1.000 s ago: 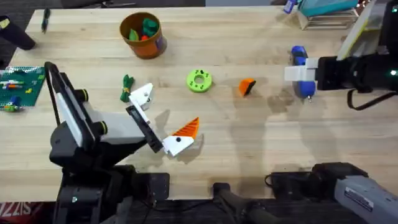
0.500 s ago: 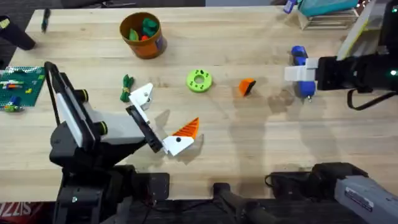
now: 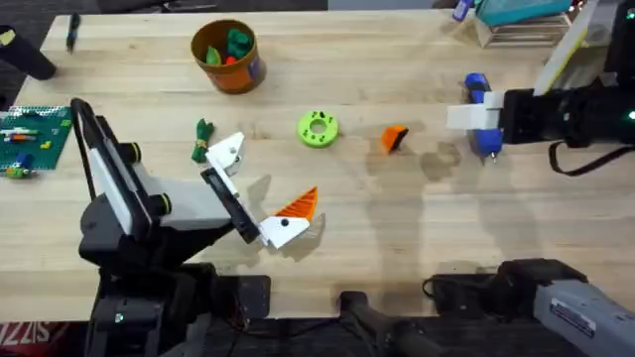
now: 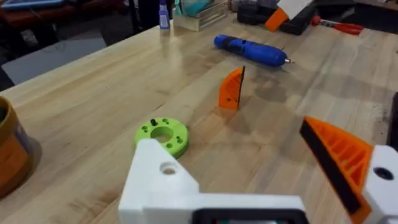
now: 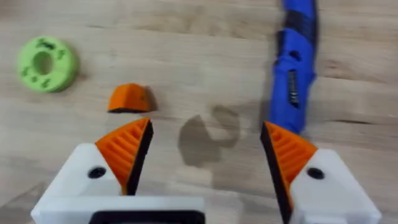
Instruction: Pick up the gripper from the table and insert it into the empty holder that is missing its gripper. Then pick up a screw, insert it into the mounting hole, and use the screwdriver to tighten it. Finally, clean up the table by picking up the vegetable and placing it into the bucket.
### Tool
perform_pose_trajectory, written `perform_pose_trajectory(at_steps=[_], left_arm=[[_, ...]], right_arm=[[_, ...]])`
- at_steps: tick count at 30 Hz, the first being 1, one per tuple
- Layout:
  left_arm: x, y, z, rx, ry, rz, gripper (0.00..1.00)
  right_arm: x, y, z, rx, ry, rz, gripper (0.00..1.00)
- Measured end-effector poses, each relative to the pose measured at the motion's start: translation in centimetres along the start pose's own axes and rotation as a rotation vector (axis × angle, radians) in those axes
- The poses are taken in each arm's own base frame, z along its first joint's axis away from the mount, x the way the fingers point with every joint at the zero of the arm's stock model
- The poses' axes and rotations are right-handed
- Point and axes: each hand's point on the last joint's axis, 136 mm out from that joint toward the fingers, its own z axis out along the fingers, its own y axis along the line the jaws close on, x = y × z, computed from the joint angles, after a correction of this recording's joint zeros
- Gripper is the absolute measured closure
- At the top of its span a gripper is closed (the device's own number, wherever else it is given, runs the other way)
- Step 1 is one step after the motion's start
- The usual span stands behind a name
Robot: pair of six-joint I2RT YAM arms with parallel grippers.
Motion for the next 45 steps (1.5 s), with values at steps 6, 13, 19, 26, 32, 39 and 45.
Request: perform_pose_trajectory(at_steps=[6,13,19,26,32,39,45], left_arm=[[0.0,0.0,0.0,0.000,0.000,0.000,0.015],[0.0,0.0,0.0,0.000,0.000,0.000,0.015],[0.0,0.0,0.0,0.000,0.000,0.000,0.016],[0.0,0.0,0.0,0.000,0.000,0.000,0.015],[0.0,0.0,0.0,0.000,0.000,0.000,0.015],[0.0,0.0,0.0,0.000,0.000,0.000,0.015],[0.0,0.0,0.0,0.000,0.000,0.000,0.015]], right_arm=[[0.1,3.6,-0.2,-0.141,0.006,-0.064,0.014],[-1.6,8.7,-1.1,-0.263,0.023,-0.204,0.017],[-0.4,10.6,1.6,-0.272,0.188,-0.294,0.008],[1.6,10.2,6.3,-0.244,0.339,-0.327,0.016],[2.7,9.9,9.1,-0.231,0.410,-0.332,0.077],[2.6,9.9,9.8,-0.229,0.403,-0.346,0.223],[2.5,9.9,9.8,-0.229,0.400,-0.351,0.773]])
